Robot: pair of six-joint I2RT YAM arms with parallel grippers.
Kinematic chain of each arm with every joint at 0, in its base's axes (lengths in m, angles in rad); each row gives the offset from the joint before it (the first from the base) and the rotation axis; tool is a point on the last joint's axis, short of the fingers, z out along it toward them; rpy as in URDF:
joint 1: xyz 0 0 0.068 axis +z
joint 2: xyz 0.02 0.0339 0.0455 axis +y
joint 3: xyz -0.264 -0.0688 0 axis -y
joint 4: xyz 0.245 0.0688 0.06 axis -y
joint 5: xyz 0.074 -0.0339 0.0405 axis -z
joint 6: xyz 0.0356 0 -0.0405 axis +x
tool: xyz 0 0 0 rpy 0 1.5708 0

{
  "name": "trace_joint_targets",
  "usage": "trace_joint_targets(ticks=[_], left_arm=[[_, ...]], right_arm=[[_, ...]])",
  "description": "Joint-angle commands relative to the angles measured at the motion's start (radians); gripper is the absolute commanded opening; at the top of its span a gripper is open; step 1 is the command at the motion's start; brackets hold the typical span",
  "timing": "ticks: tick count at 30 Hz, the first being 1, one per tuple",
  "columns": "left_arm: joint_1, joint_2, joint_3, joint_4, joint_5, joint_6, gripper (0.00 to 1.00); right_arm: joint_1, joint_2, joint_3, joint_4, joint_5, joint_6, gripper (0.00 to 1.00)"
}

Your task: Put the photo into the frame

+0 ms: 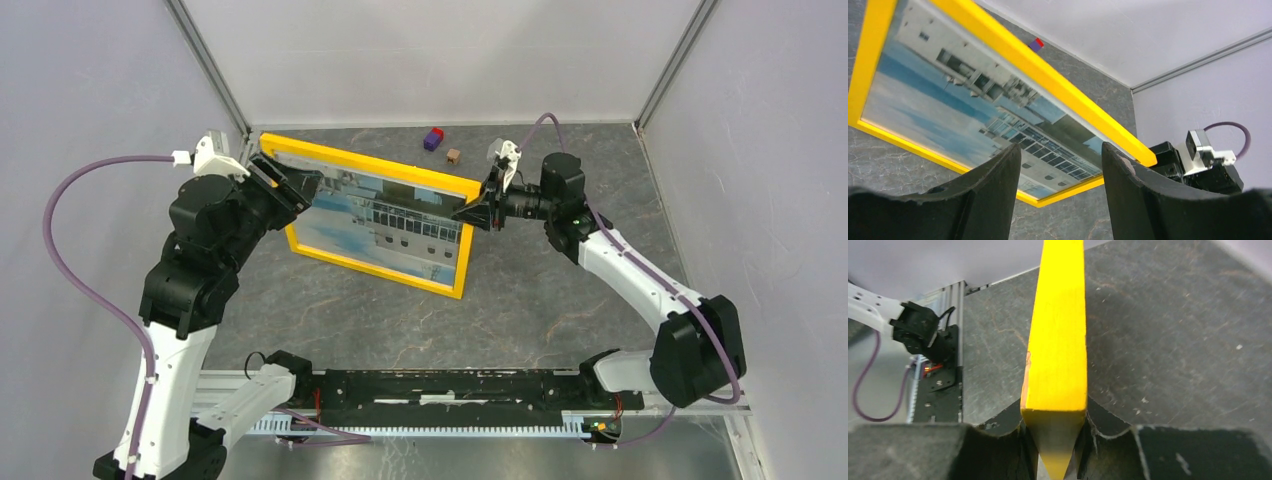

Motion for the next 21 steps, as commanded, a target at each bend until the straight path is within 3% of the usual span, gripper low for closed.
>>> trace_joint_targets(ticks=[1, 12, 17, 21], left_arm=[[0.001, 0.006, -0.019, 0.054, 0.024, 0.043, 0.66], [-0.027, -0.016, -0.095, 0.103, 0.028, 0.089, 0.66], [-0.044, -0.02, -0.107, 0.105, 0.015, 0.104, 0.66], [-0.052, -0.021, -0.114, 0.107, 0.003, 0.114, 0.66]], right_arm=[[-0.034, 0.124, -0.042, -0.385, -0.186, 0.066, 0.0], [-0.053, 0.262, 0.043, -0.506, -0.217, -0.003, 0.0], [-0.085, 0.355, 0.099, -0.551, -0.143, -0.029, 0.0], [-0.135, 0.42, 0.172, -0.625, 0.002, -0.071, 0.0]])
